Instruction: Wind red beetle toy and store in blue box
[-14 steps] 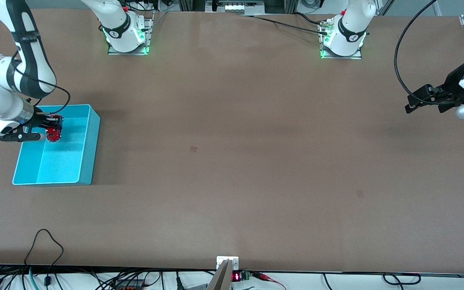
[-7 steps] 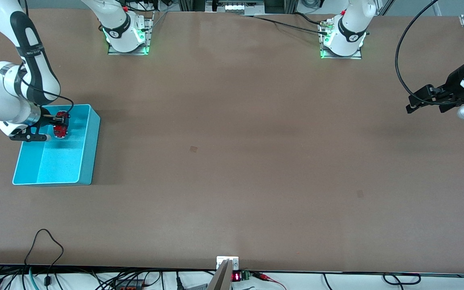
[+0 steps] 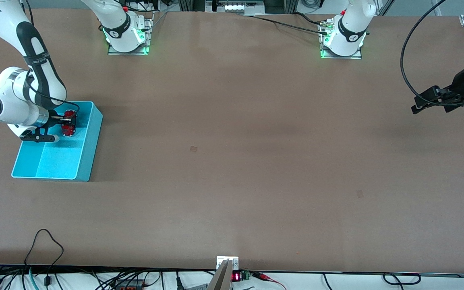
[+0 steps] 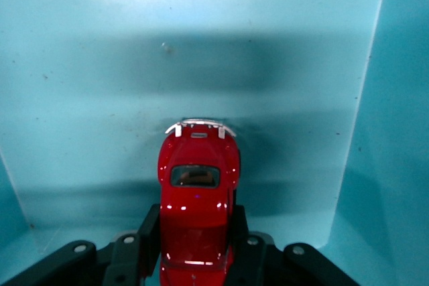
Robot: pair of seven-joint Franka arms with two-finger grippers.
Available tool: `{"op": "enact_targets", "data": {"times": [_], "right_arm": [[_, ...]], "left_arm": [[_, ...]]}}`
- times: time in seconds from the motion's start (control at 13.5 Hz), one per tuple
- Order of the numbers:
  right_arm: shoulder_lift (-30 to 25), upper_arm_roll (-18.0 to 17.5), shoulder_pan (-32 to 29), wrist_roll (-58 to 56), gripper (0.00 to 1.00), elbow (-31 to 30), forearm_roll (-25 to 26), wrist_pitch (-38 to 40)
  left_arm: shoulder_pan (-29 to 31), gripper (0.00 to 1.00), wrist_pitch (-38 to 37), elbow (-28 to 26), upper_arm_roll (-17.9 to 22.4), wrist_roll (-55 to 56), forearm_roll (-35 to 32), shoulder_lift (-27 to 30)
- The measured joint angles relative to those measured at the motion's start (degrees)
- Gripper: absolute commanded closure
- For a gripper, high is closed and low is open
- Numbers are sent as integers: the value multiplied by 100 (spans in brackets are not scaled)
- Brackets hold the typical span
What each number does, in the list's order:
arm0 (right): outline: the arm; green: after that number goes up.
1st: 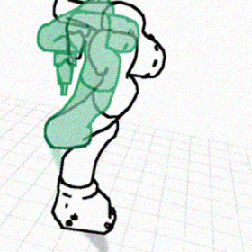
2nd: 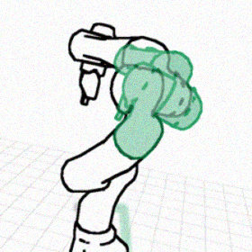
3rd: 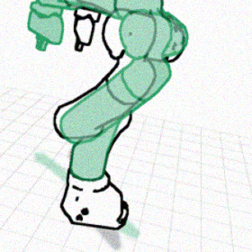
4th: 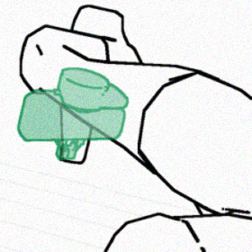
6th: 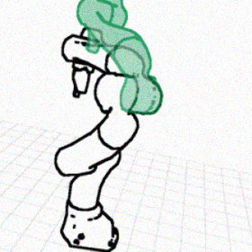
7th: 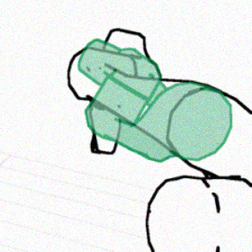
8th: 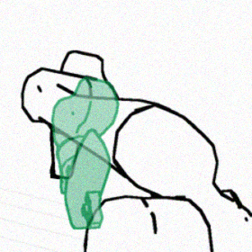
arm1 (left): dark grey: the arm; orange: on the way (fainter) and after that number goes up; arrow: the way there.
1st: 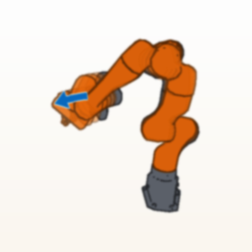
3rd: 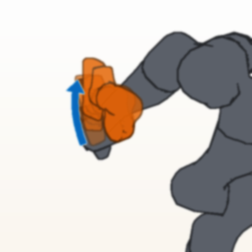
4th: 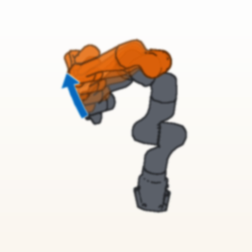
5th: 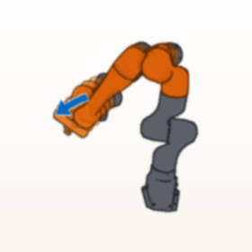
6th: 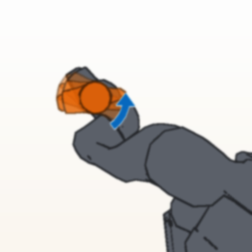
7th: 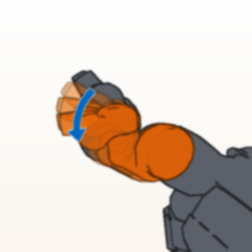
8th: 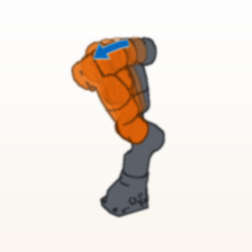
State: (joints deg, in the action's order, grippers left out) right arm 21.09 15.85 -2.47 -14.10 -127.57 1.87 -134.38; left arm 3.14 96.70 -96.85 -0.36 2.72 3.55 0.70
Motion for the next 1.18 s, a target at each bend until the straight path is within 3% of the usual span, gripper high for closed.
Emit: {"op": "enact_targets", "data": {"times": [0.3, 0.59, 0.81, 1.18], "right_arm": [[-197, -132, 12, -10, 0, 256, 0, 305], [-800, -544, 36, -9, 0, 1601, 0, 2079], [-1176, -772, 39, -10, 0, 2379, 1, 2594], [-1355, -1153, 41, -10, 0, 3525, 1, 3975]], "left_arm": [[-2, 0, 0, -7, -1, 0, 0, 0], [-3, 0, 0, -10, -4, 0, 0, 0], [-4, 0, 0, -11, -8, 0, 0, 0], [-6, 0, 0, -13, -16, 0, 0, 0]]}}
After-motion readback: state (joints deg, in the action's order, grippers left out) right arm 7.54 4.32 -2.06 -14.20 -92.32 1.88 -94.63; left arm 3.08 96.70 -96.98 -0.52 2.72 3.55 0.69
